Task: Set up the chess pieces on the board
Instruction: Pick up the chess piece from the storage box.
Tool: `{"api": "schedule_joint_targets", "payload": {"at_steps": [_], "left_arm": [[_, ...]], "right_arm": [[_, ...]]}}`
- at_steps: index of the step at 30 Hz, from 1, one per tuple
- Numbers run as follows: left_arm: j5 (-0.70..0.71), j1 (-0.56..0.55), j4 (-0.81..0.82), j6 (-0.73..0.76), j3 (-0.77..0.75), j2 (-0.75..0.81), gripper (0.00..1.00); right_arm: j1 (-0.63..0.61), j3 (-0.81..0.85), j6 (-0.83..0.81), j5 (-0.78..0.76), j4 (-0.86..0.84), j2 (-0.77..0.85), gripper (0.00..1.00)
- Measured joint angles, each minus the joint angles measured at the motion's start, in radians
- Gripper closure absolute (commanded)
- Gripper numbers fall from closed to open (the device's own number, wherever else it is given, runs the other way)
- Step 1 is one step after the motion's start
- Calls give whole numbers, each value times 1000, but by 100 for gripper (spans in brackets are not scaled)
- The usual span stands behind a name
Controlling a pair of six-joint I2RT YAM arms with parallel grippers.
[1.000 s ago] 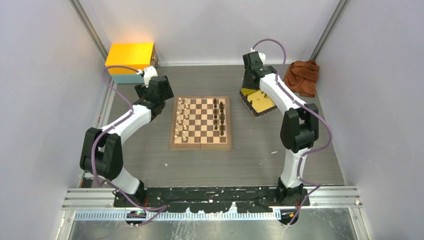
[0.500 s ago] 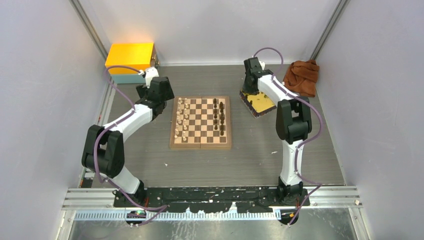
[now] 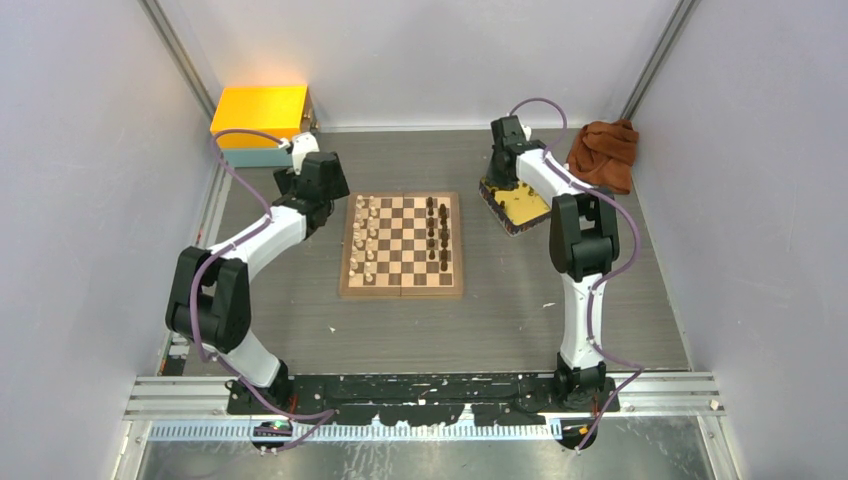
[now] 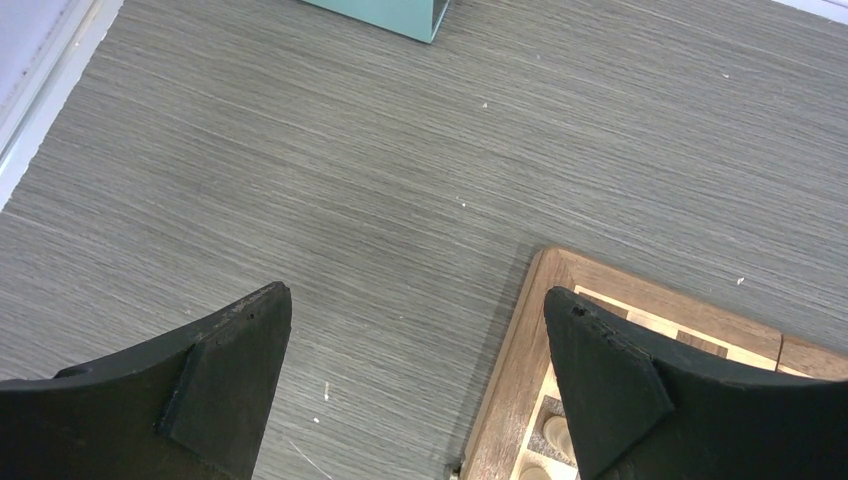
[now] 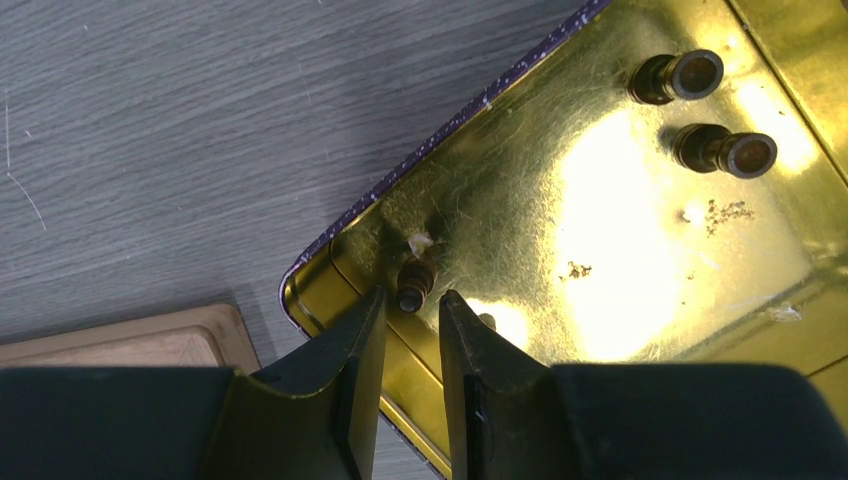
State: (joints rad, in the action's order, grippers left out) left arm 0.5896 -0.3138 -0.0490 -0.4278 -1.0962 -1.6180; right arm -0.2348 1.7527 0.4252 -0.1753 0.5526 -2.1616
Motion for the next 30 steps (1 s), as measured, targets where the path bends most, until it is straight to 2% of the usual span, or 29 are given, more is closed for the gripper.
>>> {"api": "schedule_joint_targets", "payload": {"at_steps": [23, 30], "left_arm": [[0, 0, 0, 14, -15, -30, 3], [0, 0, 0, 14, -15, -33, 3]], "right_arm": [[3, 28, 5, 38, -4, -48, 68], [4, 28, 10, 43, -5, -51, 79]]}}
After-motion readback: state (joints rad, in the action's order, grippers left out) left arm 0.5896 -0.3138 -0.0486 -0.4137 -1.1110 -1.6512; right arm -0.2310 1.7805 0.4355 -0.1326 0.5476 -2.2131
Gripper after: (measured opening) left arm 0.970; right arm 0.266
